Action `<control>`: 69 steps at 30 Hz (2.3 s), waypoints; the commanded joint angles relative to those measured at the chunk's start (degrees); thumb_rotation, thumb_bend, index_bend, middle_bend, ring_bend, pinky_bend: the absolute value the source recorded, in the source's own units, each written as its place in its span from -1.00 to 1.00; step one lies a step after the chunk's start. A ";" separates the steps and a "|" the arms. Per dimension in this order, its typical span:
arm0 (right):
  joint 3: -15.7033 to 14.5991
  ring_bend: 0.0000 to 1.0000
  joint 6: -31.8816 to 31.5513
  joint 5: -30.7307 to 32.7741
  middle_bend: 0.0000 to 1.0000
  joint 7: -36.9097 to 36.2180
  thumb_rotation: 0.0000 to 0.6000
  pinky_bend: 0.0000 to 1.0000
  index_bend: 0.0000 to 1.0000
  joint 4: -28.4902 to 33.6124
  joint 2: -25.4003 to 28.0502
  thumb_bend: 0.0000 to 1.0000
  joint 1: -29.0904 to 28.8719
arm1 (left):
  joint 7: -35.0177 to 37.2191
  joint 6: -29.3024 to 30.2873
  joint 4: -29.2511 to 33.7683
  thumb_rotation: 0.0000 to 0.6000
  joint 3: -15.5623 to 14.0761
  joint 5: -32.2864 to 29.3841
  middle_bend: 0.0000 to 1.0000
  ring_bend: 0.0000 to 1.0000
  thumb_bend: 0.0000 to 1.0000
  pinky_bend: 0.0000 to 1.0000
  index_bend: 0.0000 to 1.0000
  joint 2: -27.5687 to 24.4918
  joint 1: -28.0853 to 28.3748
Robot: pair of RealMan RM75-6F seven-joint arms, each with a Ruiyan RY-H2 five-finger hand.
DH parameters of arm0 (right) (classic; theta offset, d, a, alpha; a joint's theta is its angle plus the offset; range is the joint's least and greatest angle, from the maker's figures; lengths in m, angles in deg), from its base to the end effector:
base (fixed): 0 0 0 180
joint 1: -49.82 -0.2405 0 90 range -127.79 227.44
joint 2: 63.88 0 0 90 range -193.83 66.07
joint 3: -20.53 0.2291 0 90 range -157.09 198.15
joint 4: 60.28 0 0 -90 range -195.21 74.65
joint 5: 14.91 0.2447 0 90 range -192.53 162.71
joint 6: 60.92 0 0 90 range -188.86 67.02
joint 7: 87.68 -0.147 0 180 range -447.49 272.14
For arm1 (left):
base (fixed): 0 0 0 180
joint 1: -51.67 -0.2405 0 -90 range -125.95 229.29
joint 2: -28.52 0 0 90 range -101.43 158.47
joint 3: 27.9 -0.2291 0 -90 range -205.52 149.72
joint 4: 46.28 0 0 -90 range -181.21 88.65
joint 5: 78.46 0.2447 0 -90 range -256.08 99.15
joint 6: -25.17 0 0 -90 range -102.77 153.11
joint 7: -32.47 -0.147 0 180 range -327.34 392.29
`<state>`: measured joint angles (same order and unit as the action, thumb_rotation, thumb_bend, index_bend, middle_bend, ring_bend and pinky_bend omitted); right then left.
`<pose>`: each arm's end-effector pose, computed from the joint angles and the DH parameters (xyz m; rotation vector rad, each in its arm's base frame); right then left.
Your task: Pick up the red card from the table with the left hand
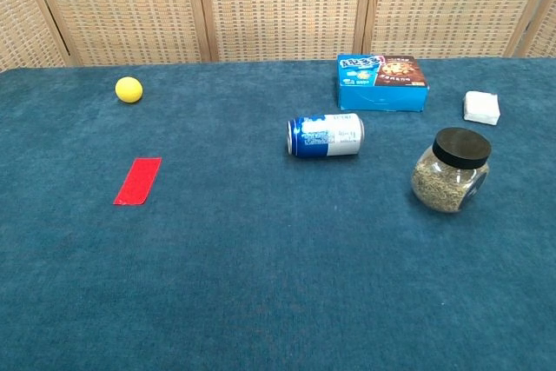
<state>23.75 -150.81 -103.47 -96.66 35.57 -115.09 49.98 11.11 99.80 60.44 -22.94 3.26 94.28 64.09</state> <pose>-0.3099 -0.1596 0.1872 1.3359 -0.8588 0.9227 -0.2195 0.2160 0.0680 -1.5938 -0.8713 -0.8354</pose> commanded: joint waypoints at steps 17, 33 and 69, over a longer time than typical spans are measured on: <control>1.18 -1.00 4.11 5.71 -1.00 -0.23 1.00 -1.00 -0.97 -2.20 -0.96 -1.00 -0.96 | -4.15 -16.88 -24.18 1.00 7.01 -16.08 -1.00 -1.00 -0.57 -1.00 -0.31 22.54 17.64; 1.20 -1.00 4.79 5.89 -1.00 0.19 1.00 -1.00 -0.96 -2.38 -1.23 -1.00 -1.16 | 0.22 -18.81 -33.33 1.00 6.03 -17.83 -1.00 -1.00 -0.57 -1.00 -0.25 27.69 19.73; 1.53 -1.00 6.00 6.95 -1.00 0.49 1.00 -1.00 -0.95 -2.94 -1.61 -1.00 -1.51 | -0.84 -17.95 -38.15 1.00 8.51 -20.51 -1.00 -1.00 -0.53 -1.00 -0.24 32.01 24.65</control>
<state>25.28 -144.82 -96.52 -96.17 32.63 -116.71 48.47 10.31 81.50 21.81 -14.68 -17.34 126.64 88.64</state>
